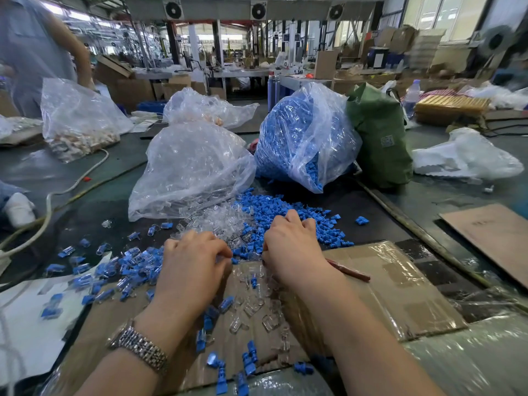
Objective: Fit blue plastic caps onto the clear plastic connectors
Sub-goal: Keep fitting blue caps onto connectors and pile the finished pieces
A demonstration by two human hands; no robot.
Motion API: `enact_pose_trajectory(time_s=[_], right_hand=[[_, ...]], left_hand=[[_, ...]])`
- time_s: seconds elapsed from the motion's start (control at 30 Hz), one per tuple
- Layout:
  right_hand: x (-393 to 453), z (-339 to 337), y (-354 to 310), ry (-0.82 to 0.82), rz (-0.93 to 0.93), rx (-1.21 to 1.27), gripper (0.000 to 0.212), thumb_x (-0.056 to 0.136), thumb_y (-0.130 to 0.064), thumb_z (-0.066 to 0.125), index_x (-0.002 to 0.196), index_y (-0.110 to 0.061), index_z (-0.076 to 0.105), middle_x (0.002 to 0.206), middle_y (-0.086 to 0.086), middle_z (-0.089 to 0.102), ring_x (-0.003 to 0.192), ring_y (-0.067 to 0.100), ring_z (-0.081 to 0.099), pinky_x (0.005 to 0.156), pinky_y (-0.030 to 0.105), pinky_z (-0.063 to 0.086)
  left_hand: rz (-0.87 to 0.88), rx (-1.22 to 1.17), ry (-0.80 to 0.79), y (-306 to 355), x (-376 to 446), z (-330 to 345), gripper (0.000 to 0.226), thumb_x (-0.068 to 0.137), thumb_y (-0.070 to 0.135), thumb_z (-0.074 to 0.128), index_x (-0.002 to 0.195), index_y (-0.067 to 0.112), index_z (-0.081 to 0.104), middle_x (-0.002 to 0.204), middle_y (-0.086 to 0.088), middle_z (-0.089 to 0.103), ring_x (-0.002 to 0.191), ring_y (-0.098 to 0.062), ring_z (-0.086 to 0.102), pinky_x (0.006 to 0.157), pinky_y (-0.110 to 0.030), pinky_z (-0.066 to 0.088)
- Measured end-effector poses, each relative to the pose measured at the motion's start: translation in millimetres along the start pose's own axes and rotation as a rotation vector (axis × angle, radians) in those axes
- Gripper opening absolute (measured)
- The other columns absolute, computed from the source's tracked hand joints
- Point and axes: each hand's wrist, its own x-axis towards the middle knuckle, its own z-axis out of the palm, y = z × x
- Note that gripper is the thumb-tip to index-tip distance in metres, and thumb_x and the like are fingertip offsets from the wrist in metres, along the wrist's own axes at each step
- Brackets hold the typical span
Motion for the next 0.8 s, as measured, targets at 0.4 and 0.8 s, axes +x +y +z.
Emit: enact_pose_trajectory(time_s=[0.4,0.8], right_hand=[[-11,-14,13,0.213,0.065,0.841,0.012,0.096,-0.022,0.067,0.108,-0.024,0.067,0.091,-0.01,0.067,0.085,0.01,0.063,0.085,0.029,0.05],[-18,-24,18,0.088,-0.036,1.493,0.006,0.084,-0.01,0.079,0.087,-0.015,0.077,0.076,-0.002,0.074,0.072,0.004,0.067,0.072,0.013,0.05]], left_hand=[[-0.343,-1.189,-0.085,-1,3,-19,0.016,0.079,0.006,0.077,0.095,0.007,0.074,0.083,-0.007,0.078,0.079,-0.022,0.076,0.067,-0.018,0.058],[-0.484,-1.826,-0.286,-5,3,-29,0.02,0.079,-0.004,0.069,0.096,-0.002,0.077,0.106,-0.024,0.075,0.091,-0.027,0.077,0.069,-0.024,0.062]])
